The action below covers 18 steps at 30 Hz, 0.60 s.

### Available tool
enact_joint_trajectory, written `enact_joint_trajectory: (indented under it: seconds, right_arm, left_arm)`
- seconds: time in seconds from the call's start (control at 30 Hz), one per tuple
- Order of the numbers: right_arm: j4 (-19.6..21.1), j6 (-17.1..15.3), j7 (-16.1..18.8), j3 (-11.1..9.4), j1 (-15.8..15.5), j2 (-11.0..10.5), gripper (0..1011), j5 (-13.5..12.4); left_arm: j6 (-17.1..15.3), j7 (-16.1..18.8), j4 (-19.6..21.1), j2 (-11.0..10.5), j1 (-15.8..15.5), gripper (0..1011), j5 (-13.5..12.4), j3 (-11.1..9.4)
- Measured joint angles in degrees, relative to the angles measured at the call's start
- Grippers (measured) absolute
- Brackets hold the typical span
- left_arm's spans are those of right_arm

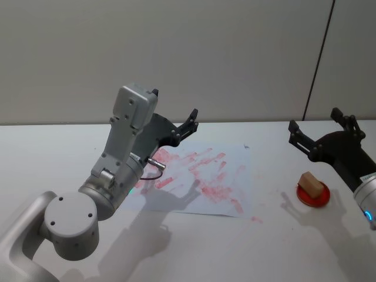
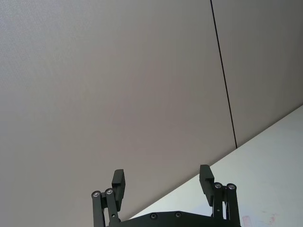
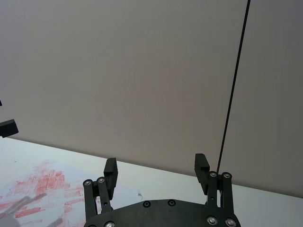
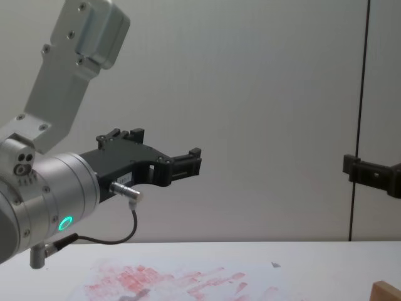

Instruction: Use the one hand to pick up the stamp and affix it onto the A4 paper.

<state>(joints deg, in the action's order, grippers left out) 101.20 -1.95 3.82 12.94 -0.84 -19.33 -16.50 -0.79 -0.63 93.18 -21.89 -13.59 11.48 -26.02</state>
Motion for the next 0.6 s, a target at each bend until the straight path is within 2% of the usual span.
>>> enact_joint_trajectory:
  seconds: [0.6]
  right_arm:
    - [0.0,0.0,0.0,0.0,0.0,0.0,1001,0.0]
  left_arm:
    - [0.0,0.0,0.0,0.0,0.0,1001,0.0,0.0]
